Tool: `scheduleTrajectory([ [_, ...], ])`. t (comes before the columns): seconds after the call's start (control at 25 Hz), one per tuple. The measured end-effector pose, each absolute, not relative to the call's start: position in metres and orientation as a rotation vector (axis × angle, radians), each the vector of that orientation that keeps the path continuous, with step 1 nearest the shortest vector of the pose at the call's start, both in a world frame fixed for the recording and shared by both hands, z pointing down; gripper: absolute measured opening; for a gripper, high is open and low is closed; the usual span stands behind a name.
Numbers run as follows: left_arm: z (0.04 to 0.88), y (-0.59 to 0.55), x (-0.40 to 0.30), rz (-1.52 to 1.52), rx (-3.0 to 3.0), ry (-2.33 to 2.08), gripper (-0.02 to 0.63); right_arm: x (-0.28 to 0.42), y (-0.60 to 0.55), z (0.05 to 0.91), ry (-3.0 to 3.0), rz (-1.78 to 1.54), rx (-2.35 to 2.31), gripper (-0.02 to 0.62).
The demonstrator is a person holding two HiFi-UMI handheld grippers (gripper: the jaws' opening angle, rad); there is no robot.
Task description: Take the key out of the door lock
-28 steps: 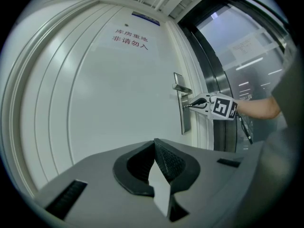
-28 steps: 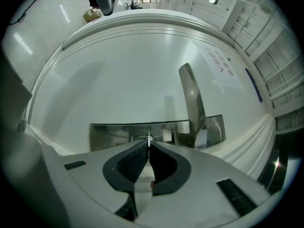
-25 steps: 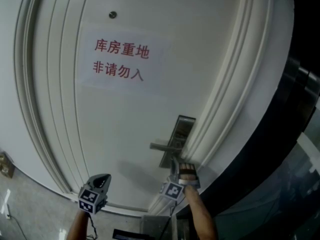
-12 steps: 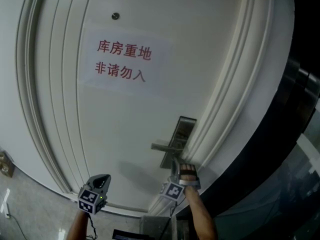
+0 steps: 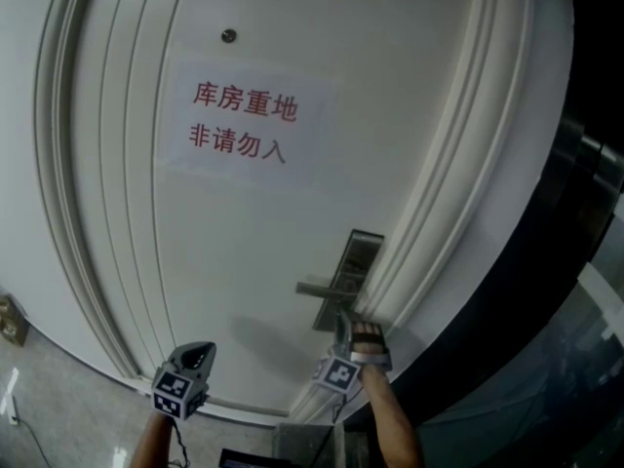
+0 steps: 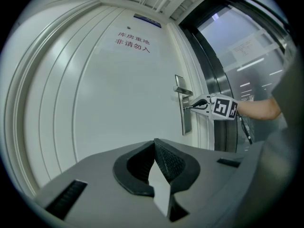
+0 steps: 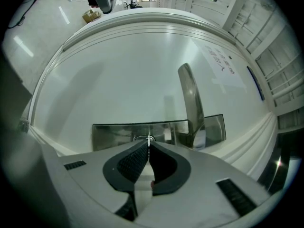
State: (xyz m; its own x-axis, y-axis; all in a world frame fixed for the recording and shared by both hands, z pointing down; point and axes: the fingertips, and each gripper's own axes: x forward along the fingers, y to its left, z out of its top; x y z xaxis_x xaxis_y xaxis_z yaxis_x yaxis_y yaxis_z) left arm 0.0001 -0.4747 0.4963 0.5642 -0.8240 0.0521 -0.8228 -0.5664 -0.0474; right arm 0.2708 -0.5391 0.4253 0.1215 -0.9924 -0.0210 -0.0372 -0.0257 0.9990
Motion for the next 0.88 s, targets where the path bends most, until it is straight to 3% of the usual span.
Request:
scheduleTrajectory([
  [0.88,0.489,-0.463,-0.003,-0.088,-2.754,1.436,0.008,0.267,-0.524,0.425,-1.165,-1.107,1.306,0.02],
])
